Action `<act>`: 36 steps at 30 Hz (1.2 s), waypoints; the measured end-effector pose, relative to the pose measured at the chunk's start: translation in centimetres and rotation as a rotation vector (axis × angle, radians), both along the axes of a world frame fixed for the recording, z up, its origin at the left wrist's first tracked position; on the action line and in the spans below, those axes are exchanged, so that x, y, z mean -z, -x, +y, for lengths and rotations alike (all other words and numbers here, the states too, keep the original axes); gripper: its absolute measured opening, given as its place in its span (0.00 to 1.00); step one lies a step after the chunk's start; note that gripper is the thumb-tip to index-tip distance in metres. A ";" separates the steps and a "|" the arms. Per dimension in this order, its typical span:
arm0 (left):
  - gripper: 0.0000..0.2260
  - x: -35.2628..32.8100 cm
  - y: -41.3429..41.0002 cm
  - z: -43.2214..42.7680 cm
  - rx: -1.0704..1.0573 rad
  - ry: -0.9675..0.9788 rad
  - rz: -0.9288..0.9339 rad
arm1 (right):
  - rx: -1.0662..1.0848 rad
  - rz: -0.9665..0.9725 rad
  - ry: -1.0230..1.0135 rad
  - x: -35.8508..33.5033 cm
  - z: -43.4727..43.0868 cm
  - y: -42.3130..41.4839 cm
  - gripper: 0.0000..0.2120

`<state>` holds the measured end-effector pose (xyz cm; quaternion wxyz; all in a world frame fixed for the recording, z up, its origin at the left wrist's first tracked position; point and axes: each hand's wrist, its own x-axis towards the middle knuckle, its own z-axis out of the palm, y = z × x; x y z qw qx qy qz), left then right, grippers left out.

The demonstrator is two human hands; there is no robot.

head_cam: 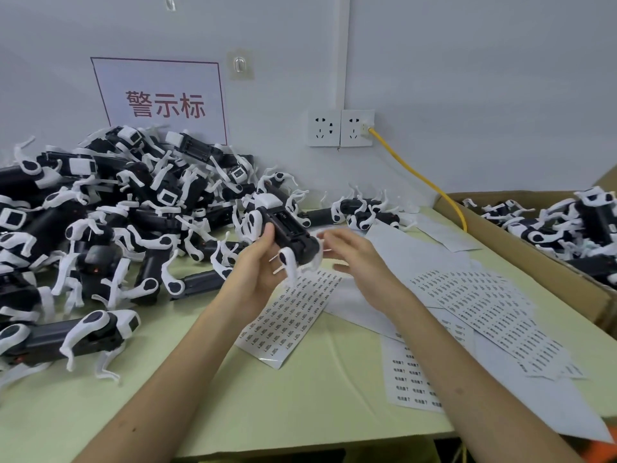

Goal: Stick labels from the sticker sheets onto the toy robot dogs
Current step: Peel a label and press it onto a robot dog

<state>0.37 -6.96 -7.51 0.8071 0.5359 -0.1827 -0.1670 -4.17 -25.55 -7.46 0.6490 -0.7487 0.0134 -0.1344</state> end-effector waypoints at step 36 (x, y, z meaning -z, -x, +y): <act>0.23 -0.9 1.1 0.4 0.100 0.127 0.141 | 0.036 -0.148 0.629 1.2 0.7 0.0 0.13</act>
